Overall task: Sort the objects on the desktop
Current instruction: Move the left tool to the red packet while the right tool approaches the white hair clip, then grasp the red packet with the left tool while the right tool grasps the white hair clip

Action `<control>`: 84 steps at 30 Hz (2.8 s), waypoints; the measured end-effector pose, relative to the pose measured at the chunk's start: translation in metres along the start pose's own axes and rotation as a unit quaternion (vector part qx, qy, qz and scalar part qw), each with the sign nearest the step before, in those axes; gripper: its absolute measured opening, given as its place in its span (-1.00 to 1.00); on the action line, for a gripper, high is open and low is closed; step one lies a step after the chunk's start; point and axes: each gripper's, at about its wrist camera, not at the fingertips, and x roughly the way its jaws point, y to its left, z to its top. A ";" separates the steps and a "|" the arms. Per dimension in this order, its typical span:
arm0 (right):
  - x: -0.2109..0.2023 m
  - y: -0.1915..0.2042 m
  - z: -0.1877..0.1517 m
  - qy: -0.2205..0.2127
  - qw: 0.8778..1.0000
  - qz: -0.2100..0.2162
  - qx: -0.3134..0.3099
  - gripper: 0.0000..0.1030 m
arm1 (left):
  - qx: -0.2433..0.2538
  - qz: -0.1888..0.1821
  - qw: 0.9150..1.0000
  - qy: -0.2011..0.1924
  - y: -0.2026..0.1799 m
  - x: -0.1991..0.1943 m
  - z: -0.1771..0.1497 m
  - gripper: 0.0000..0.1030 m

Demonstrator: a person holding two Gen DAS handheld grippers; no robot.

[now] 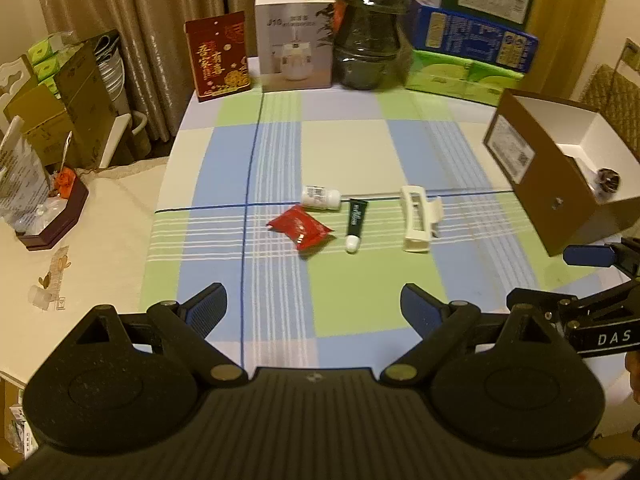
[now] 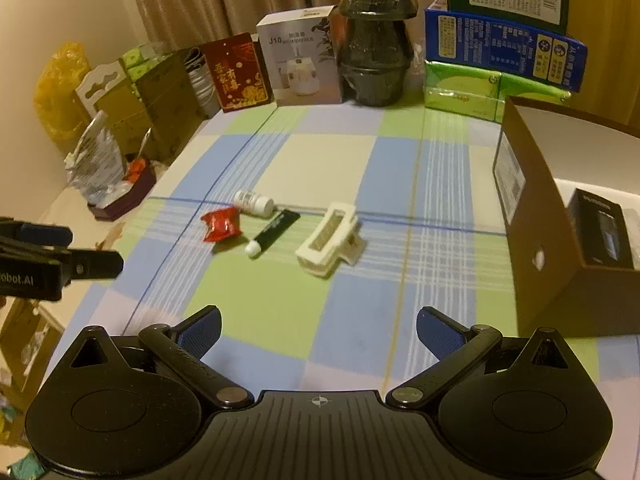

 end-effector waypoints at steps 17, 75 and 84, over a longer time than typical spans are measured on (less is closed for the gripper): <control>0.084 0.008 0.028 -0.024 0.999 -0.040 -0.008 0.57 | -0.034 0.008 0.999 0.003 0.028 0.086 0.030 0.71; 0.129 -0.050 0.023 0.020 0.996 -0.090 -0.015 -0.26 | -0.008 -0.015 0.997 0.073 0.045 0.179 0.047 -0.50; 0.097 -0.048 0.013 0.008 0.998 -0.057 0.003 -0.26 | 0.000 -0.028 0.996 0.084 0.035 0.159 0.025 -0.50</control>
